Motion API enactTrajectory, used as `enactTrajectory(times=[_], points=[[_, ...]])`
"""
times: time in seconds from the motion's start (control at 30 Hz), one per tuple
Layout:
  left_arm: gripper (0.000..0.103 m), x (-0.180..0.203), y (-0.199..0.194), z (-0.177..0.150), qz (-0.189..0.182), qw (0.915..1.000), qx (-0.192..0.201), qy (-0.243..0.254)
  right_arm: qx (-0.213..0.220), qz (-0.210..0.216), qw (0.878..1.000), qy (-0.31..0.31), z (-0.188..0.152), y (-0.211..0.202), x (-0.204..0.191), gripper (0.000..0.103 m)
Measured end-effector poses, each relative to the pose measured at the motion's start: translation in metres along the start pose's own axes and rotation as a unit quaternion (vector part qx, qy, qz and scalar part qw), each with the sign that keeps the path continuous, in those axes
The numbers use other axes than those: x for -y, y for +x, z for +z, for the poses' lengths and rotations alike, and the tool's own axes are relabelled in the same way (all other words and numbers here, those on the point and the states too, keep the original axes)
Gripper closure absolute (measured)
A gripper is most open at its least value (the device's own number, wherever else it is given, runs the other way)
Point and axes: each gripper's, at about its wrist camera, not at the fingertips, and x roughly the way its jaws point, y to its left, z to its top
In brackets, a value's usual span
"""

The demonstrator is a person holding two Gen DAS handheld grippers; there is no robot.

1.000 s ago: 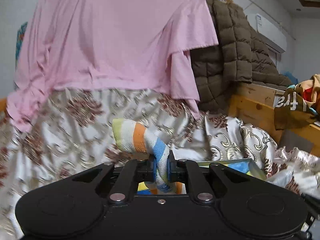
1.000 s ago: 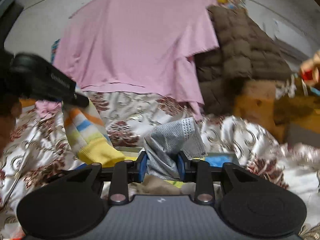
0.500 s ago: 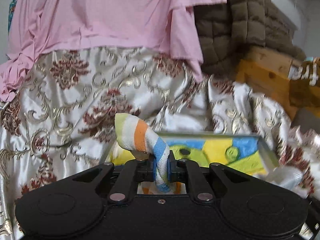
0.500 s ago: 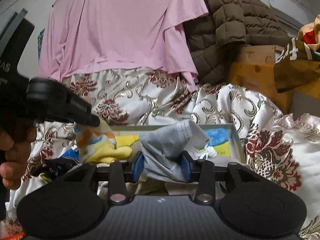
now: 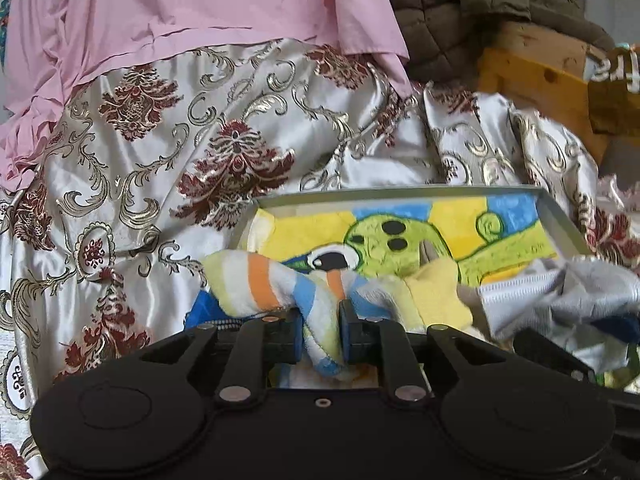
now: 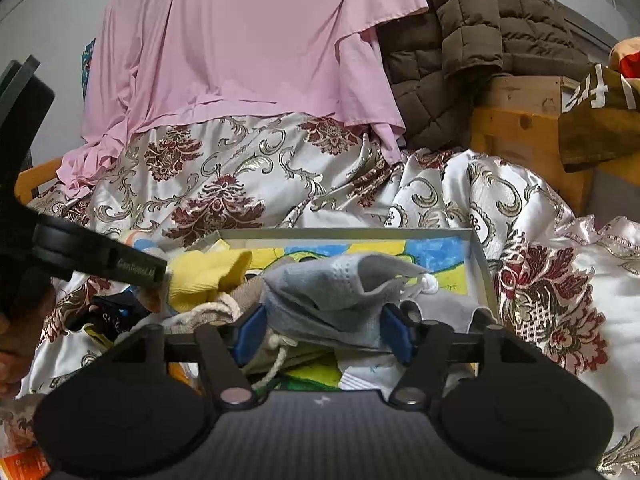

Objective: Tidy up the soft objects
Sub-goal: 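Open both grippers to release the cloth and mask into the tray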

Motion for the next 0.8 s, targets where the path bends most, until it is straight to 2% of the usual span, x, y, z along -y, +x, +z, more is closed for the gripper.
enactTrajectory(times=[0.17,0.23,0.4,0.53,0.67,0.73,0.8], points=[[0.082,0.001,-0.007,-0.005,-0.003,1.0000,-0.005,-0.004,-0.009,0.003,1.000,0.000,-0.002,-0.006,0.001,0.022],[0.075,-0.001,-0.012,-0.006,-0.005,0.9999,-0.004,-0.010,-0.011,0.004,1.000,0.003,-0.003,-0.009,0.000,0.018],[0.069,-0.011,-0.019,-0.015,-0.011,0.9993,-0.008,-0.034,-0.014,0.000,1.000,0.016,-0.006,-0.021,0.000,0.011],[0.063,-0.020,-0.027,-0.026,-0.019,0.9977,-0.010,-0.064,-0.017,-0.007,1.000,0.015,-0.009,-0.031,-0.001,0.008],[0.058,-0.023,-0.039,-0.036,-0.021,0.9979,-0.006,-0.061,-0.023,-0.003,0.999,0.030,-0.013,-0.041,0.000,0.007],[0.048,-0.023,-0.047,-0.040,-0.027,0.9980,-0.002,-0.058,-0.023,-0.001,0.999,0.041,-0.015,-0.047,0.001,0.007],[0.046,-0.023,-0.055,-0.043,-0.032,0.9980,0.004,-0.055,-0.021,-0.001,0.999,0.046,-0.016,-0.054,0.001,0.006]])
